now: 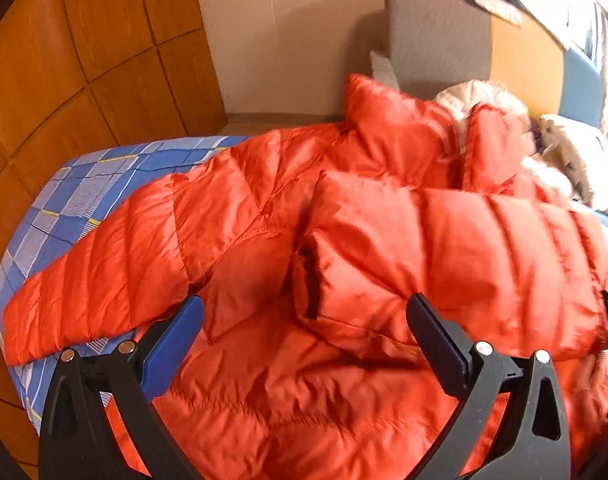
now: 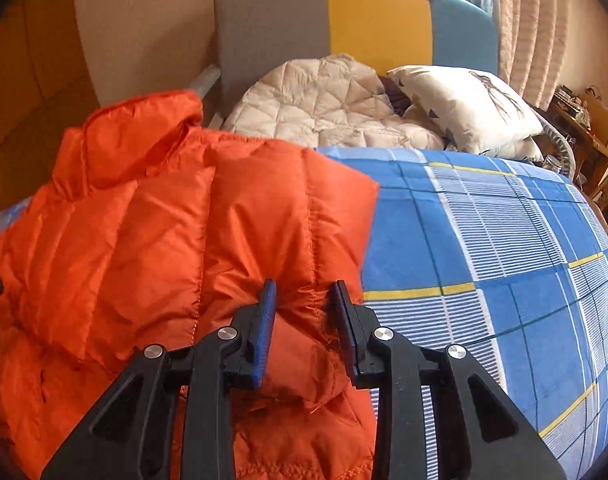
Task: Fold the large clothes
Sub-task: 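Open the right tool to release the sleeve onto the jacket body, then grasp the other sleeve cuff with the left tool and lift it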
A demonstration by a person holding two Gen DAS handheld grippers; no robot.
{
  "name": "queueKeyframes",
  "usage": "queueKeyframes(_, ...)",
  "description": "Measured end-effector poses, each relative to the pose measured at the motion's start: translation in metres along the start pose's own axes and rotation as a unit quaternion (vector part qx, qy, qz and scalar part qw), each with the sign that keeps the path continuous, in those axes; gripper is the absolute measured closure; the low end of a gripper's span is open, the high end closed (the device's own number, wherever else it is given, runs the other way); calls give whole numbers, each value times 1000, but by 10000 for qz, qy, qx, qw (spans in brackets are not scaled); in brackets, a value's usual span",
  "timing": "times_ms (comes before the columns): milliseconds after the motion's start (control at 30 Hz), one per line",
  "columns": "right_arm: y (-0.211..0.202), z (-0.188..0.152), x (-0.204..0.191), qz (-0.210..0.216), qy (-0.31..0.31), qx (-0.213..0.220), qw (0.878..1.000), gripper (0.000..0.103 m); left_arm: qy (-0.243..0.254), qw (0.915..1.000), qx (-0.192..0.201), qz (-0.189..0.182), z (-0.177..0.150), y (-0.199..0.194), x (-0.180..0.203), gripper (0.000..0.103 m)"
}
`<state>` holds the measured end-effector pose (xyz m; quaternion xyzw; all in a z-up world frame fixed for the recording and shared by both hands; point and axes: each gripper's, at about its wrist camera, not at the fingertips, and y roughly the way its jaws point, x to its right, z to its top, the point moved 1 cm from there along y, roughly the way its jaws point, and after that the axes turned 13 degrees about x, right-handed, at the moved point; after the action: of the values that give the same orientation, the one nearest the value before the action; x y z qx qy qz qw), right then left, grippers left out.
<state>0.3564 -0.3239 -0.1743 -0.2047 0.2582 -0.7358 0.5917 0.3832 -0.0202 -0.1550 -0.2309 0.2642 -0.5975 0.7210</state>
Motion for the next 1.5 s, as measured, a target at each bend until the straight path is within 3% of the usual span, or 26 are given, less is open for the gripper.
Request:
queueKeyframes(100,9,-7,2,-8,72,-136,9999,73,-68,9994,-277,204,-9,21,-8,2)
queueKeyframes(200,12,-13,3,-28,60,-120,9999,73,-379,9981,-490,6,-19,33,-17,2)
queueKeyframes(467,-20,-13,13,-59,384,86,9992,73,-284,9990,-336,-61,-25,27,-21,2)
queueKeyframes(633,-34,-18,12,20,539,210,9983,73,-527,9979,-317,-206,-27,10,-33,2)
queueKeyframes(867,-64,-28,-18,449,313,295,9981,73,-969,9953,-41,-21,-31,-18,-93,2)
queueKeyframes(967,-70,-30,-41,544,12,139,9984,73,-1270,9916,-29,225,-34,-23,-130,2)
queueKeyframes(1133,-77,-36,-62,441,-419,279,9978,73,-1506,9861,-34,703,-42,-26,-182,2)
queueKeyframes(1267,-79,-41,-56,367,-288,261,9986,73,-2032,9753,-154,851,-56,-26,-231,2)
queueKeyframes(1500,-77,-48,-52,82,-422,297,9986,73,-3214,9338,-420,1519,-91,-22,-320,3)
